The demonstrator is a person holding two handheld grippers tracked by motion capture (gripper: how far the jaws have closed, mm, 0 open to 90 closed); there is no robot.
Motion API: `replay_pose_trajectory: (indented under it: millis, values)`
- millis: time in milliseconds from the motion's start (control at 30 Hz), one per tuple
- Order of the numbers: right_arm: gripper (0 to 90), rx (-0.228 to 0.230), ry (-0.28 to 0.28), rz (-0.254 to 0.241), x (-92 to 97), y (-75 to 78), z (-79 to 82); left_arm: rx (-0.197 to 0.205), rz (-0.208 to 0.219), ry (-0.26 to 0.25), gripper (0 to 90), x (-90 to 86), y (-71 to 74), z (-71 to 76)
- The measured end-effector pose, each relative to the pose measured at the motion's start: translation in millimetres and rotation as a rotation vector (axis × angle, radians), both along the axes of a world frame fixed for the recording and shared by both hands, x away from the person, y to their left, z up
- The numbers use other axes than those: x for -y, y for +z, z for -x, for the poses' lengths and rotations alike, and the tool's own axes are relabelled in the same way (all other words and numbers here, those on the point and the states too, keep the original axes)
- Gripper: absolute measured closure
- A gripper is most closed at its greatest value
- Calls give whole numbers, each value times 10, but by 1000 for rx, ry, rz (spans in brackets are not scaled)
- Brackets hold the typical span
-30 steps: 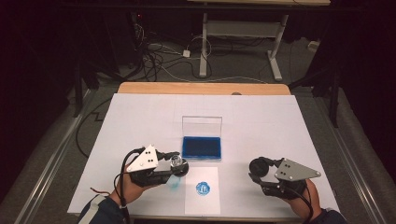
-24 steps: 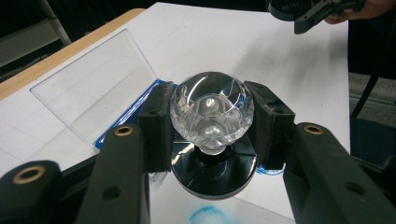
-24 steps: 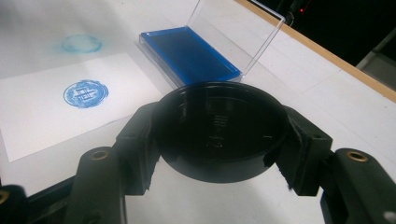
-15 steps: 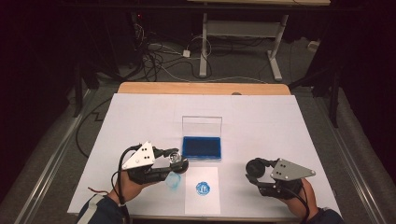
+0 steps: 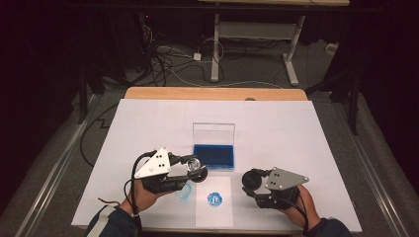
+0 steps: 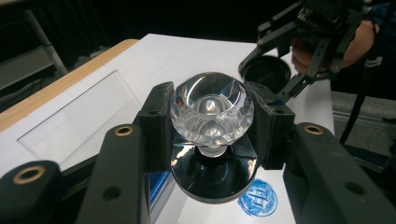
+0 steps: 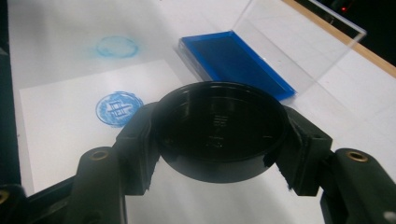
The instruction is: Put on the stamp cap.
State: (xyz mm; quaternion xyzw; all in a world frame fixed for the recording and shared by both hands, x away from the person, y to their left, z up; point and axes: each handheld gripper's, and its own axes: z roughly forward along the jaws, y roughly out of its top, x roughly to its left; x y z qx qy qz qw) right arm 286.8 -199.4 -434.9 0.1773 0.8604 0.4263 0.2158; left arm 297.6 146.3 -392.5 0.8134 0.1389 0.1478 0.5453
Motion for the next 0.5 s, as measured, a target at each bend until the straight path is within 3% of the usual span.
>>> replay_pose_trajectory:
  millis: [500]
  values:
    - [382, -28, 88, 6, -410, -39, -55, -13, 2, -62, 541, 297, -25, -38]
